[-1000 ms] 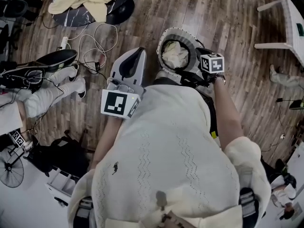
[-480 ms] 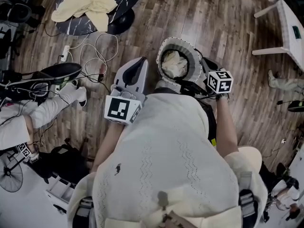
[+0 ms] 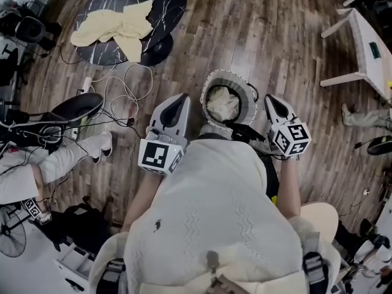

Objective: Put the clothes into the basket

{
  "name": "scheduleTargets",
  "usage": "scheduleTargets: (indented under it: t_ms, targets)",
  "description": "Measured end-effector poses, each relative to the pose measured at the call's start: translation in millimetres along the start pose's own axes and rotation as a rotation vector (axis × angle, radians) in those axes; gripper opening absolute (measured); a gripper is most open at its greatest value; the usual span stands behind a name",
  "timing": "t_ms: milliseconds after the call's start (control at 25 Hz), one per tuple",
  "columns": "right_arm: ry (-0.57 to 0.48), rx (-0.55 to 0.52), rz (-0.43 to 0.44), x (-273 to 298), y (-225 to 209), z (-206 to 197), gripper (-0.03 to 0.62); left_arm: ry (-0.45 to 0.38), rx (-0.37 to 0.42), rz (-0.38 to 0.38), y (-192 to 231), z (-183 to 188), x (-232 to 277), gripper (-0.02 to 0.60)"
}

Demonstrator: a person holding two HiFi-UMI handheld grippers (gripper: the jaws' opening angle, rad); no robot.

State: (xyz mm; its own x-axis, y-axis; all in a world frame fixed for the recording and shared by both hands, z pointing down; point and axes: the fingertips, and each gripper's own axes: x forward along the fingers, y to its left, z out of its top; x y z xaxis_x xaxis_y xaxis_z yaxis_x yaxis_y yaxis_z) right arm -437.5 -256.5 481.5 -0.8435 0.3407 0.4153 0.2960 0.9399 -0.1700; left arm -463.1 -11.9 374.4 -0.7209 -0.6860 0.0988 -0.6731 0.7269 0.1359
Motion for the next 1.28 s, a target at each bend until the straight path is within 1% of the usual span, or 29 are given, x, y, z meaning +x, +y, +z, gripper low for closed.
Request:
scheduleTargets:
  t_ms: [160, 280, 480, 640, 800, 1000, 1160, 1280]
  targets:
    - [-0.069, 0.002, 0.012, -17, 23, 29, 0.008, -0.001, -0.003, 0.005, -2, 7, -2, 0.021]
    - [-0.133, 0.001, 0.037, -23, 44, 53, 0.008, -0.013, 0.006, 0.012, -2, 14, -3, 0.021]
    - [-0.205, -0.050, 0.095, -26, 86, 89, 0.008, -0.031, 0.011, 0.031, 0, 28, -10, 0.021]
    - [-0.262, -0.081, 0.114, -29, 106, 115, 0.008, -0.038, 0.004, 0.035, 1, 35, -15, 0.021]
    - [-0.310, -0.106, 0.114, -40, 115, 140, 0.008, -0.052, -0.003, 0.043, -2, 48, -18, 0.021]
    - [-0.358, -0.121, 0.098, -51, 114, 166, 0.008, -0.089, 0.005, 0.039, -6, 73, -15, 0.021]
    - [-0.375, -0.108, 0.079, -57, 111, 168, 0.008, -0.094, 0.011, 0.022, -15, 81, -11, 0.021]
    - [-0.379, -0.085, 0.060, -61, 110, 164, 0.006, -0.089, 0.017, -0.005, -23, 81, -8, 0.021]
